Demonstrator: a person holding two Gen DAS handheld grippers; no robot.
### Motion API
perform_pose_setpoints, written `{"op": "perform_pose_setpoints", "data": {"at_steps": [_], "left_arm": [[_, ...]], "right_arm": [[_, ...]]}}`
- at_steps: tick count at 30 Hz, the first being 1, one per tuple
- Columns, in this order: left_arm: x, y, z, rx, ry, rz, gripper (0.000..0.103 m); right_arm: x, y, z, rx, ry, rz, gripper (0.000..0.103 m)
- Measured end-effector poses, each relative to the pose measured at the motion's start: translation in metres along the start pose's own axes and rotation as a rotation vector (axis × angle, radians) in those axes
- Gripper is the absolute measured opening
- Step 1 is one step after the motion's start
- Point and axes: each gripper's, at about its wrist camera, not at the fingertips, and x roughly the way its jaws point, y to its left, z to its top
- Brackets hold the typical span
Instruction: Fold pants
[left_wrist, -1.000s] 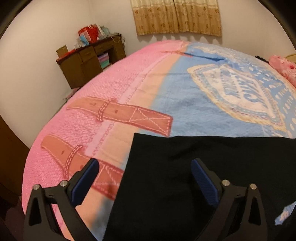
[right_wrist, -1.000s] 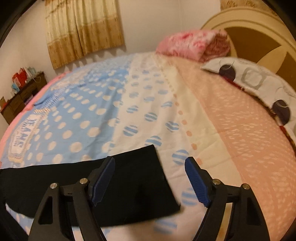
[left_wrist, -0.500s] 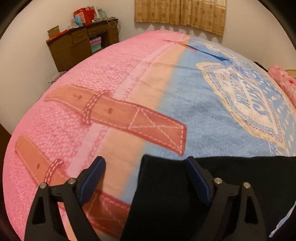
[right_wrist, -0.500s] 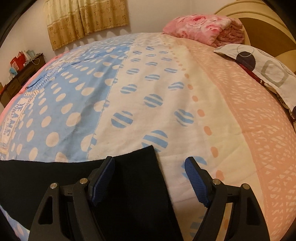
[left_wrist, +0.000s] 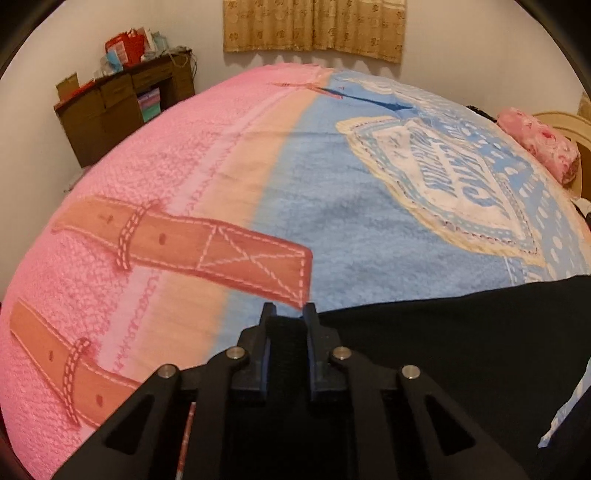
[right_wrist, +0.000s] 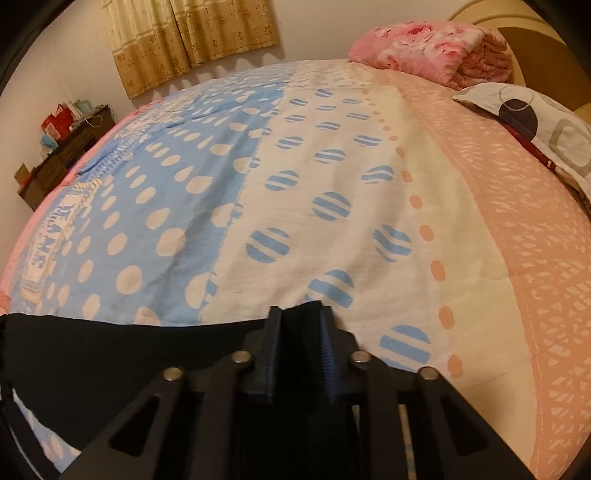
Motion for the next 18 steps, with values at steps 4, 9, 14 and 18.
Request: {"op": "perform_pose_setpoints", "data": {"at_steps": [4, 9, 14, 18], "left_arm": [[-0.014, 0.005, 0.001, -0.017, -0.043, -0.019, 0.014], [-0.04, 0.011, 0.003, -0.026, -0.099, -0.036, 0.014], [-0.078, 0.017, -0.003, -0.059, -0.166, -0.087, 0.013], [-0.115, 0.026, -0.021, -0.081, -0.225, -0.141, 0.013]], "right_arm": [[-0.008, 0.005, 0.0, -0.005, -0.03, -0.001, 0.012], [-0.04, 0.01, 0.002, -0.007, -0.128, 0.002, 0.011], [-0.09, 0.019, -0.003, -0.036, -0.245, 0.013, 0.011], [-0.134, 0.019, -0.024, -0.042, -0.347, 0.062, 0.011]]}}
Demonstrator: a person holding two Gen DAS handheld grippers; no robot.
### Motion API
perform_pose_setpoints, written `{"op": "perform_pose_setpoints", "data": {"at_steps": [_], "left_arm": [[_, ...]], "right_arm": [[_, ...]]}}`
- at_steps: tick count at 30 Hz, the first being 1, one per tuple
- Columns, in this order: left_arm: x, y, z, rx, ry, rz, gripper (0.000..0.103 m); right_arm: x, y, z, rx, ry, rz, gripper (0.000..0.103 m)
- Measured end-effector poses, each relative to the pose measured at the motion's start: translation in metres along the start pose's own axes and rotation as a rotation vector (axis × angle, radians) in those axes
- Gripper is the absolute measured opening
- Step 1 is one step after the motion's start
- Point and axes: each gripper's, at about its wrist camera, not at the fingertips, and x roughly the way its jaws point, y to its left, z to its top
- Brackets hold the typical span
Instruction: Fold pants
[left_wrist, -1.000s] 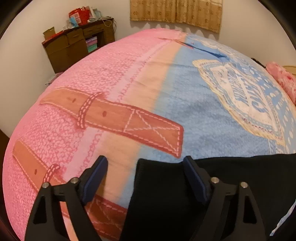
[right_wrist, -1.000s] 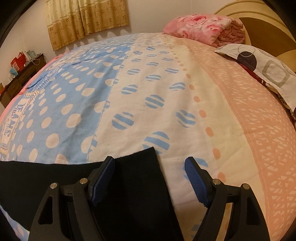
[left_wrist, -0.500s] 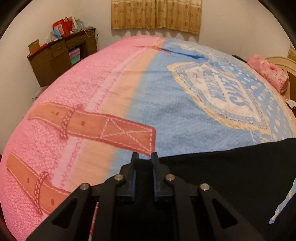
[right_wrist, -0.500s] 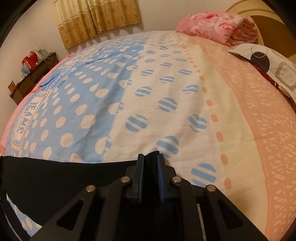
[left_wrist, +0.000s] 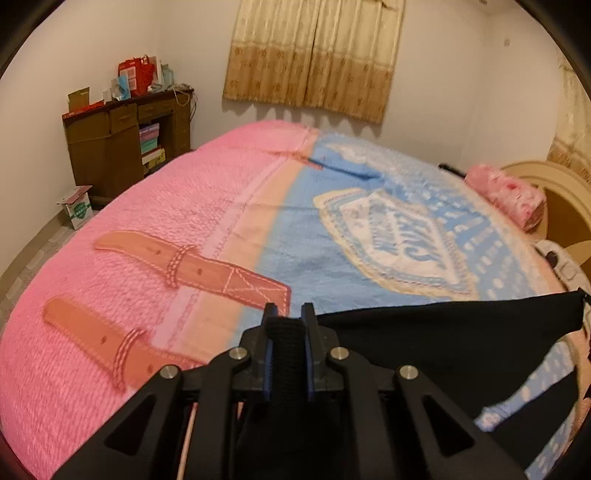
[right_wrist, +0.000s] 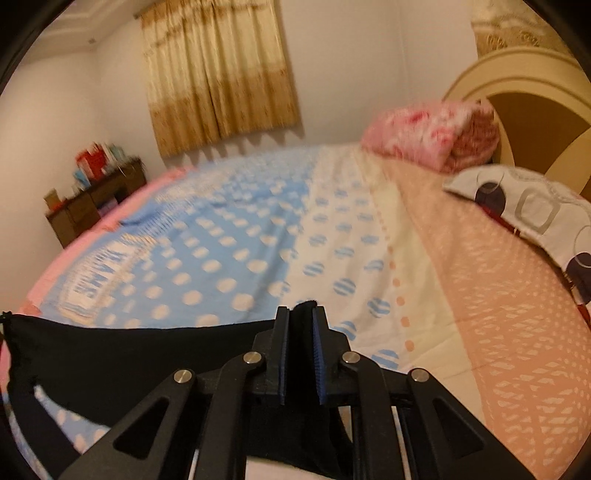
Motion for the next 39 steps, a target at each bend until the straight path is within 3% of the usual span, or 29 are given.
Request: {"op": "perform_pose_setpoints", "data": {"at_steps": [6, 12, 19, 26, 29, 32, 39], "left_arm": [[-0.049, 0.011, -0.035, -0.028, -0.052, -0.047, 0.013], [-0.074, 0.019, -0.078, -0.013, -0.066, -0.045, 0.013], [-0.08, 0.023, -0.109, 0.021, -0.043, -0.032, 0.018], [-0.097, 0.025, -0.128, 0.023, -0.037, -0.04, 0.021], [-0.107, 0.024, -0.133, 0.043, -0.045, 0.019, 0.03], [-0.119, 0.033, -0.137, 0.024, -0.055, 0.034, 0.038], [-0.13, 0.042, -0.149, -0.047, -0.018, 0.006, 0.052]], "right_arm": [[-0.074, -0.006, -0.036, 0.015, -0.126, 0.075, 0.011], [-0.133, -0.023, -0.105, 0.057, -0.202, 0.13, 0.011], [-0.156, -0.048, -0.181, 0.14, -0.162, 0.139, 0.011], [-0.148, -0.049, -0.212, 0.127, -0.083, 0.108, 0.011], [-0.152, -0.055, -0.22, 0.143, -0.081, 0.096, 0.014], [-0.161, -0.061, -0.228, 0.168, -0.086, 0.107, 0.029], [-0.204, -0.059, -0.235, 0.189, -0.167, 0.055, 0.029]]}}
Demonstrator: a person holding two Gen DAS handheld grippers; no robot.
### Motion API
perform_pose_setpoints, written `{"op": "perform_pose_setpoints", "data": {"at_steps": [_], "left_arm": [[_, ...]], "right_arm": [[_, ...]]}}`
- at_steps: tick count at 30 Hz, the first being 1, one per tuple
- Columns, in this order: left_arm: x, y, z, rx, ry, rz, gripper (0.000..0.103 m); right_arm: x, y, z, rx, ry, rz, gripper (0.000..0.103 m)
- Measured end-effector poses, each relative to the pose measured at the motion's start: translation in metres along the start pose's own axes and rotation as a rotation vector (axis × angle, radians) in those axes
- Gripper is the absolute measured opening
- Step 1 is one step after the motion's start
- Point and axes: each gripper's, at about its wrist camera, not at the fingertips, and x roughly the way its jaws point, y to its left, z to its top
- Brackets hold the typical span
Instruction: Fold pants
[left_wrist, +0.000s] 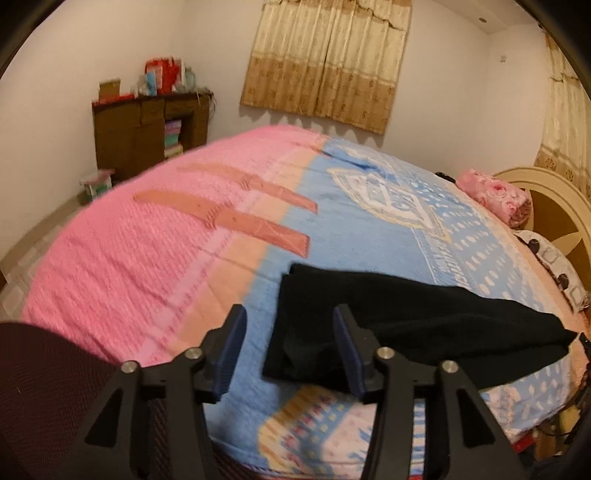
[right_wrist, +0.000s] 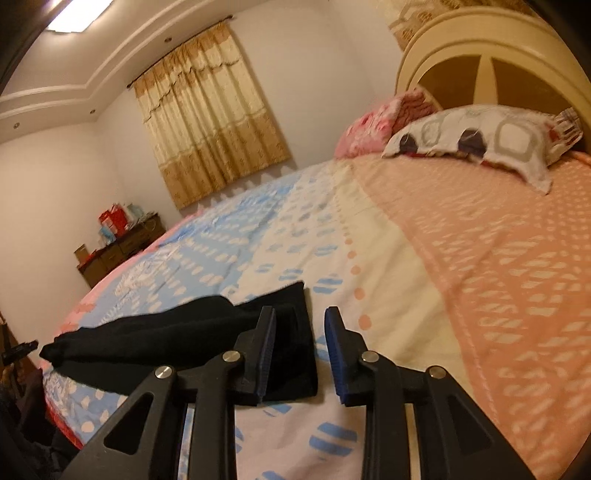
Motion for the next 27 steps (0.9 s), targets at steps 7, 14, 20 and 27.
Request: {"op": "perform_pose_setpoints", "data": {"at_steps": [7, 14, 20, 27], "left_arm": [[0.013, -0.022, -0.012, -0.01, 0.134, 0.009, 0.052], [0.017, -0.01, -0.017, -0.132, 0.177, -0.06, 0.052], [0.028, -0.009, -0.013, -0.121, 0.171, -0.059, 0.052], [0.048, -0.01, -0.006, -0.112, 0.173, -0.055, 0.052]], "right_arm": [[0.02, 0.145, 0.009, -0.296, 0.068, 0.164, 0.038], [0.101, 0.31, -0.039, -0.576, 0.211, 0.387, 0.044], [0.144, 0.364, -0.067, -0.65, 0.312, 0.406, 0.044], [0.139, 0.362, -0.084, -0.706, 0.418, 0.401, 0.034]]}}
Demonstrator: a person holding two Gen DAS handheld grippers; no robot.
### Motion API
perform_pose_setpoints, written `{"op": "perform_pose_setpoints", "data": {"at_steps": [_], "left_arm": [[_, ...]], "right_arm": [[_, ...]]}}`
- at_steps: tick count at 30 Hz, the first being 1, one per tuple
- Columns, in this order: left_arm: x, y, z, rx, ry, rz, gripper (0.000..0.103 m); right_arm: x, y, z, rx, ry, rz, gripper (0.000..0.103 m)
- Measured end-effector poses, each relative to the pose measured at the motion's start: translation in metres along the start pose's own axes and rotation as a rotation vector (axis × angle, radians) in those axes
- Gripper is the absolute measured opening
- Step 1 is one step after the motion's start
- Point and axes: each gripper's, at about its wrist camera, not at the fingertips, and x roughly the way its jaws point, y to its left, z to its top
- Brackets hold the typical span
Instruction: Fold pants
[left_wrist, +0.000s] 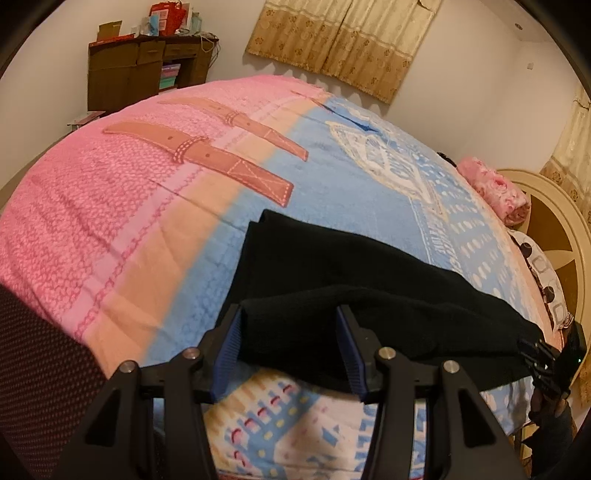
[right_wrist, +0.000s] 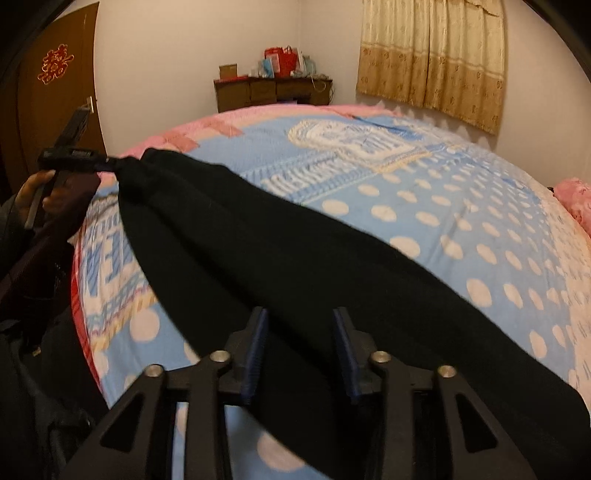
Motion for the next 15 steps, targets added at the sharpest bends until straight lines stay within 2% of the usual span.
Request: {"op": "perform_pose_setpoints", "data": {"at_steps": [1, 3, 5, 8, 12, 15], "left_arm": [[0.001, 0.001, 0.0, -0.002, -0.002, 0.002, 0.052], [0.003, 0.006, 0.001, -0.017, -0.001, 0.007, 0.052], [0.003, 0.01, 0.001, -0.021, -0.006, 0.01, 0.052], [0.003, 0.015, 0.001, -0.026, -0.022, 0.021, 0.052], [0.003, 0.018, 0.003, -0.039, -0.027, 0.021, 0.052], [-0.004, 0.017, 0.003, -0.022, -0.041, 0.034, 0.052]], "right_arm": [[-0.001, -0.001, -0.002, 0.005, 0.007, 0.007, 0.034], [-0.003, -0.001, -0.007, 0.02, 0.036, 0.072, 0.034], [-0.007, 0.007, -0.011, -0.019, 0.062, 0.129, 0.034], [-0.017, 0.01, 0.001, -0.004, 0.006, 0.16, 0.034], [-0.003, 0.006, 0.037, 0.014, -0.078, 0.082, 0.034], [0.031, -0.002, 0.049, 0.071, -0.03, 0.133, 0.034]]}}
